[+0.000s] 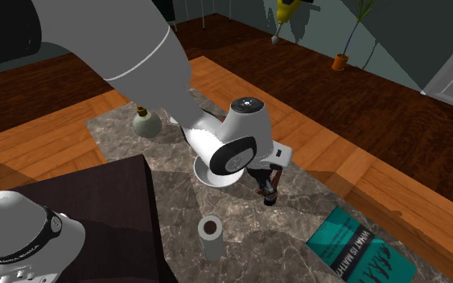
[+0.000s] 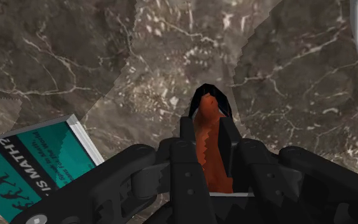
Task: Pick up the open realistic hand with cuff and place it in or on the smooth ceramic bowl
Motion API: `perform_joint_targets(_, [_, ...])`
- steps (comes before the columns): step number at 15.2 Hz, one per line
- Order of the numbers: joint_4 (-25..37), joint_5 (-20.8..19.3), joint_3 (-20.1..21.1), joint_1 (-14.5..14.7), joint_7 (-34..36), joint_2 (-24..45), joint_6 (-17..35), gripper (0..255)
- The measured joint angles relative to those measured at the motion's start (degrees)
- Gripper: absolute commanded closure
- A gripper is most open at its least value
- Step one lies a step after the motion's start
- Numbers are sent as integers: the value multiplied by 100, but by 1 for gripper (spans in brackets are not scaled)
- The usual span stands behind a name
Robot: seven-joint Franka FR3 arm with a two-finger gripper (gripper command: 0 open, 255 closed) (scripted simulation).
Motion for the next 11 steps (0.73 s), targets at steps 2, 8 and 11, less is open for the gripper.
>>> perform_joint_targets(2, [1, 0, 0, -1, -1, 0, 0, 255])
perform_joint_targets(8, [-56, 40, 56, -48, -69, -228, -178, 255])
perform_joint_targets(11, [-93, 89, 112, -96, -143, -442, -353, 255])
